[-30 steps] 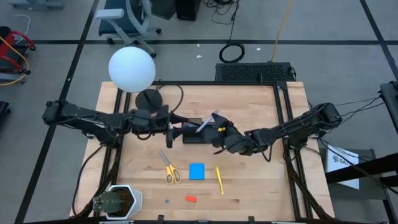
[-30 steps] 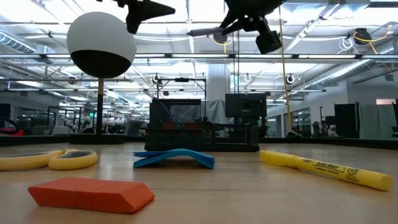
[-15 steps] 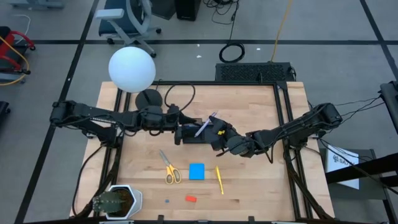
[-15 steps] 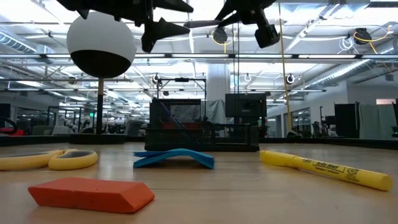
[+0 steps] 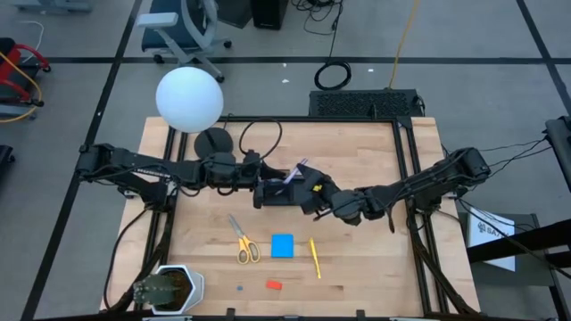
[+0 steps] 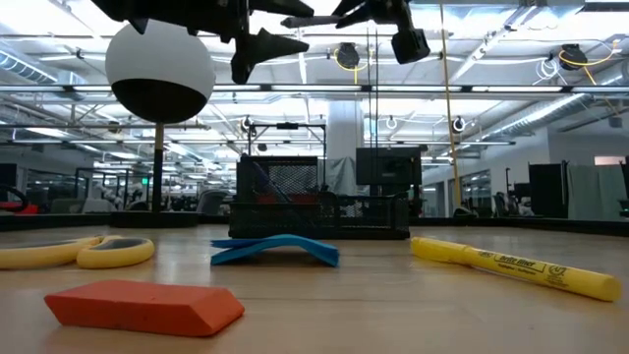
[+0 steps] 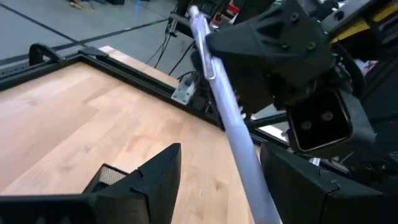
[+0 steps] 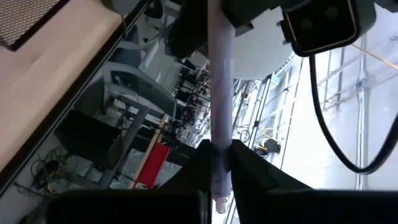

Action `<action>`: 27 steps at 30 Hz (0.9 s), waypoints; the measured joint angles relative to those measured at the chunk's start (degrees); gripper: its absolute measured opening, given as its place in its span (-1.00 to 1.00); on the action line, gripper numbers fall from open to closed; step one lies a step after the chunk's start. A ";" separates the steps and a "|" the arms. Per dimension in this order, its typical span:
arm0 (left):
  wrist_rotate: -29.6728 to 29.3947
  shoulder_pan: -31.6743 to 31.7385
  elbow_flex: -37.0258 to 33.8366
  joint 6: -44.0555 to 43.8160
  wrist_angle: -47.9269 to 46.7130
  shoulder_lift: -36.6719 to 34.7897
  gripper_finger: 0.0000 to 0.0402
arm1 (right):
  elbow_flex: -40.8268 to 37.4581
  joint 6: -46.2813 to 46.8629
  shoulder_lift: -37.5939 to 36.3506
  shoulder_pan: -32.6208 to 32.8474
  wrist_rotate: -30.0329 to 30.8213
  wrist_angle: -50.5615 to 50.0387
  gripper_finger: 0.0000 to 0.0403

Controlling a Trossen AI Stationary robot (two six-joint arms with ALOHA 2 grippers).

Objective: Pick and place office supplies into organizer
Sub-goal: Put the violet pen into the desk organizer

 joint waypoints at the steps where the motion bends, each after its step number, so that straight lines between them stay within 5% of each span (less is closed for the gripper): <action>1: 0.00 0.00 0.00 0.00 0.08 0.02 0.11 | 0.00 0.02 0.00 -0.20 -0.62 0.33 -0.89; 11: 0.70 0.00 0.00 1.50 1.18 0.55 0.07 | 0.07 0.35 0.73 -1.88 -4.29 1.64 -0.89; 23: -0.47 -0.07 -0.17 4.95 1.44 0.55 -0.77 | 0.04 -2.36 2.89 -2.90 -6.21 5.83 -0.89; 27: -0.67 0.10 -0.17 6.44 1.52 0.55 -0.80 | 0.04 -1.90 2.89 -3.01 -5.66 6.37 -0.89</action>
